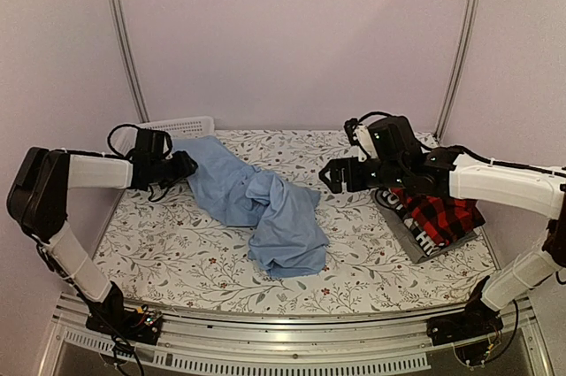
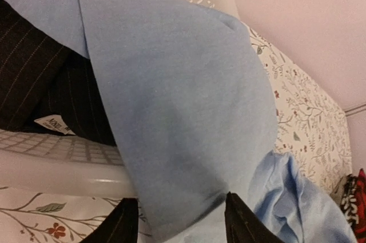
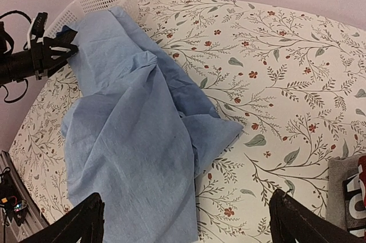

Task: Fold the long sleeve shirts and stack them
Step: Flatten out the crumpled shirt at the center of the board.

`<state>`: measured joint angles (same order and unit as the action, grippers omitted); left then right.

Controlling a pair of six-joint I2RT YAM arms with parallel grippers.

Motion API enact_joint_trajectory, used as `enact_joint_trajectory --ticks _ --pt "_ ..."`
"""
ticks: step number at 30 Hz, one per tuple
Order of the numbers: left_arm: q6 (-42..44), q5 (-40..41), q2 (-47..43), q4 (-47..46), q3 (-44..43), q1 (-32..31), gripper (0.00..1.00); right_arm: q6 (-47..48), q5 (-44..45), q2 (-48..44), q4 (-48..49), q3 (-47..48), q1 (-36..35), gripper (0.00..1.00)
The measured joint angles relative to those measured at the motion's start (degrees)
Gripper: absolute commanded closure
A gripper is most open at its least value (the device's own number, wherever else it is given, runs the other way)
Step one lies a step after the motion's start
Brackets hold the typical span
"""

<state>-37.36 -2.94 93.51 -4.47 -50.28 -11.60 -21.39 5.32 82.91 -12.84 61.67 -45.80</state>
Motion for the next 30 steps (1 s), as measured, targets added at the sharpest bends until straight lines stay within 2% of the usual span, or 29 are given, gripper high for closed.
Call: enact_joint_trajectory --ticks 3,6,9,14,18,19,22,24,26,28,30 --pt "0.9 -4.2 0.5 -3.7 -0.2 0.0 0.87 0.0 0.3 -0.2 0.2 0.0 -1.0 0.01" --pt "1.4 -6.5 0.3 -4.6 -1.0 -0.9 1.00 0.5 1.0 -0.2 0.4 0.0 -3.3 0.01" --pt "3.3 -7.2 -2.0 -3.5 -2.4 -3.1 1.00 0.8 2.0 0.2 0.3 0.5 -6.4 0.01" --pt "5.3 -7.3 -11.7 -0.7 -5.0 -8.3 1.00 0.4 4.1 5.0 0.5 3.8 -12.0 0.01" --pt "6.6 -7.2 -17.8 1.1 -8.1 -11.6 1.00 -0.7 5.5 12.2 0.0 8.3 -15.9 0.09" --pt "6.9 -7.1 -18.9 1.7 -8.9 -12.5 1.00 -1.1 5.9 14.3 -0.2 9.7 -16.5 0.13" --pt "7.4 -6.9 -21.7 4.3 -11.1 -15.0 1.00 -2.9 8.1 20.1 -1.9 14.1 -17.6 0.36" --pt "7.7 -6.7 -23.0 6.2 -12.4 -16.2 1.00 -4.4 10.4 22.8 -3.9 15.7 -17.7 0.56" --pt "8.1 -6.3 -24.2 8.1 -14.1 -17.4 1.00 -6.4 13.1 23.9 -6.0 15.8 -17.5 0.81" --pt "8.7 -5.9 -25.6 9.9 -16.5 -18.9 1.00 -7.0 15.1 23.9 -7.8 15.8 -17.3 0.96" --pt "9.3 -5.5 -26.9 11.1 -19.3 -20.4 1.00 -7.8 16.7 23.3 -8.4 15.5 -17.0 1.00"
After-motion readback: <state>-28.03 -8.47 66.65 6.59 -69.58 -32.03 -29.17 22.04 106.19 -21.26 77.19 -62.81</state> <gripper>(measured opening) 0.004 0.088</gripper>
